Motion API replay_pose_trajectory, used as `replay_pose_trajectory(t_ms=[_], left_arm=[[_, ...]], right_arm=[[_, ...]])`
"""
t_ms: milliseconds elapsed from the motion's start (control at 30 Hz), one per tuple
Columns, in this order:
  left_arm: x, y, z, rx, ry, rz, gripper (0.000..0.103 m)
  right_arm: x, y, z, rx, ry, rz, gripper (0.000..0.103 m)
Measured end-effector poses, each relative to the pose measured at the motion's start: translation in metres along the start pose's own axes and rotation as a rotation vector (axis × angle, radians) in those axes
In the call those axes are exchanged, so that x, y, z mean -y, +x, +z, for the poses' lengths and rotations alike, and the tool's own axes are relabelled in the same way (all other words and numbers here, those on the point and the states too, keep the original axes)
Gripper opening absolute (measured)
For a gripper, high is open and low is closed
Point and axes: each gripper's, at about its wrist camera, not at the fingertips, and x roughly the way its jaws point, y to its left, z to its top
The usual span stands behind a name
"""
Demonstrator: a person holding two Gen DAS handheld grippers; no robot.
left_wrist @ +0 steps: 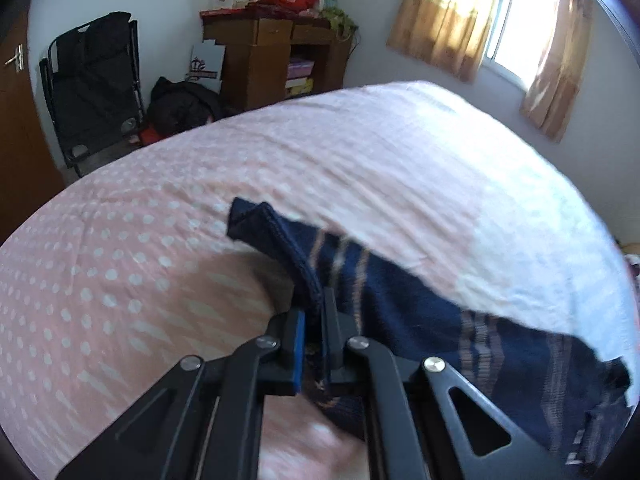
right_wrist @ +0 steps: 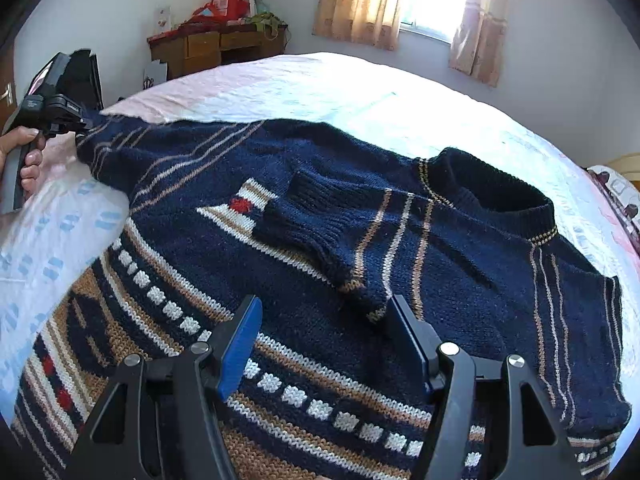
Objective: Fold small clothes
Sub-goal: 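Lift the sleeve with the left tool and fold it across the body, release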
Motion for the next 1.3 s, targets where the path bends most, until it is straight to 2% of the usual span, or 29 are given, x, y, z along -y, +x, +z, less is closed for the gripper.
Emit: replay_pose_trajectory(t_ms=[167,333,567,800,1000,1200,1300], left_arm=[[0.034,-0.047,0.005,0.066,0.046,-0.102,0.006],[0.080,-0.096,-0.002,0.109,0.083,-0.248,0.006],[0.154,-0.139,-0.029,0.082,0.098,-0.430,0.006],[0.256,-0.158,-0.069,0.019,0.165,-0.593,0.006],[0.333,-0.154,-0.123,-0.039,0.234,-0.635,0.006],[0.396,-0.144,-0.184,-0.093,0.308,-0.618,0.006],[0.417,-0.136,-0.210,-0.121,0.381,-0.567,0.009]], right_arm=[[0.027,-0.026,0.005,0.079,0.105,0.049,0.066],[0.062,-0.055,0.005,0.106,0.165,0.027,0.066],[0.122,-0.098,-0.026,0.123,0.313,-0.020,0.066],[0.160,-0.135,-0.072,0.147,0.375,-0.052,0.066],[0.178,-0.153,-0.105,0.159,0.416,-0.063,0.066],[0.193,-0.152,-0.124,0.165,0.488,-0.055,0.066],[0.196,-0.149,-0.127,0.169,0.494,-0.063,0.066]])
